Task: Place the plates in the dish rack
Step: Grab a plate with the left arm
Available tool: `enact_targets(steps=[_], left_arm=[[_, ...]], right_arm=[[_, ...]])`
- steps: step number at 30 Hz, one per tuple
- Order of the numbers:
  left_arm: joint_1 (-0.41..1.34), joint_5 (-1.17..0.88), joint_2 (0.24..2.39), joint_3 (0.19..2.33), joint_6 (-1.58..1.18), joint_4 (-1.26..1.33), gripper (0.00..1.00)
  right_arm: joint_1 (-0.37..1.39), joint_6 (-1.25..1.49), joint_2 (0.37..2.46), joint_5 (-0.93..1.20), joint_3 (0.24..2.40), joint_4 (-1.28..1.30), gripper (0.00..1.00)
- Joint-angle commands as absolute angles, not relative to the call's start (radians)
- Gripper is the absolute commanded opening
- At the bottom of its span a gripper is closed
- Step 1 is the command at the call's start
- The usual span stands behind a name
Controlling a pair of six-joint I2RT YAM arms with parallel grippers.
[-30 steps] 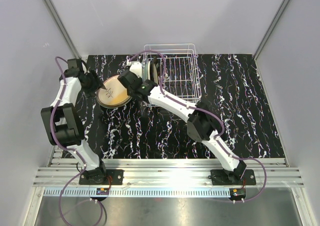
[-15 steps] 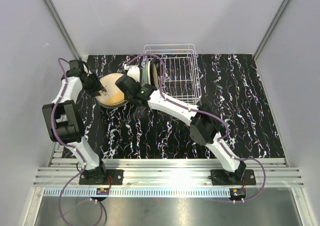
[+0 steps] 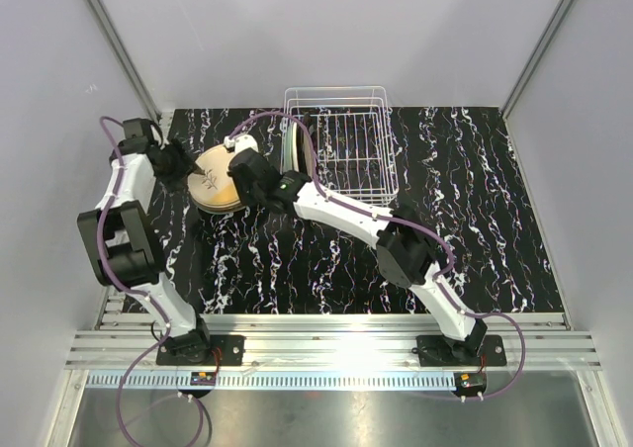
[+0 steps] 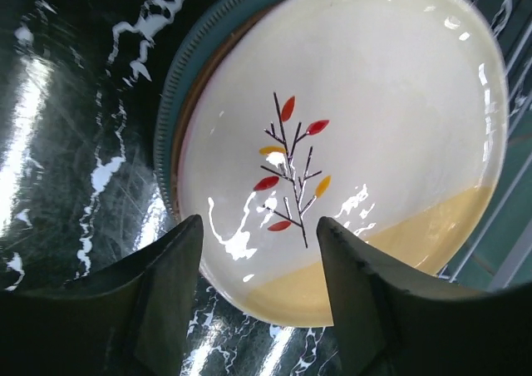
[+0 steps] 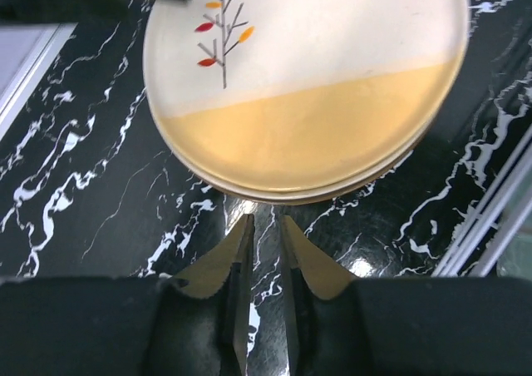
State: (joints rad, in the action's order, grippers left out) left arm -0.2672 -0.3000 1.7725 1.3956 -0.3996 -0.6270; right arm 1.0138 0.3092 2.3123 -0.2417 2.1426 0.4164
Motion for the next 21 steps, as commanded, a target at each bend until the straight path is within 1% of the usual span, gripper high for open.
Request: enact_targets(steps=[1,2,4,6,7,8,9,11,12,15,21], left_arm=[[-0.31,-0.345,1.681,1.399,-0.411,-0.561,0.64],[-0.313,-0.336,1.683,1.402,-0.408,-0.568,0.67],[-0.319,-0.319,1.695,1.414,-0.4,-0.589,0.74],[-0.321,-0.304,1.706,1.419,-0.394,-0.601,0.75],[-0.325,-0.304,1.709,1.414,-0.394,-0.601,0.75],[-0.327,-0.307,1.71,1.408,-0.396,-0.595,0.75],[-0.331,-0.308,1.71,1.404,-0.397,-0.592,0.75],[-0.339,-0.308,1.716,1.401,-0.4,-0.591,0.75],[-0.344,-0.307,1.718,1.402,-0.403,-0.592,0.76],[-0.351,-0.311,1.732,1.393,-0.408,-0.584,0.76],[-0.364,-0.33,1.787,1.4,-0.42,-0.578,0.76]], right_arm=[[1.019,0.239,2.24,-0.172,2.116,0.341,0.25],[1.016,0.215,2.237,-0.166,2.085,0.304,0.26],[1.019,0.181,2.255,-0.176,2.094,0.296,0.26],[1.017,0.131,2.293,-0.202,2.187,0.348,0.27],[1.016,0.124,2.339,-0.272,2.23,0.373,0.28],[1.006,0.124,2.364,-0.305,2.326,0.424,0.29],[0.999,0.133,2.412,-0.348,2.374,0.452,0.3],[0.976,0.179,2.451,-0.377,2.486,0.501,0.31],[0.95,0.193,2.466,-0.382,2.508,0.503,0.32],[0.905,0.23,2.506,-0.344,2.542,0.482,0.33],[0.888,0.236,2.6,-0.25,2.565,0.448,0.34]])
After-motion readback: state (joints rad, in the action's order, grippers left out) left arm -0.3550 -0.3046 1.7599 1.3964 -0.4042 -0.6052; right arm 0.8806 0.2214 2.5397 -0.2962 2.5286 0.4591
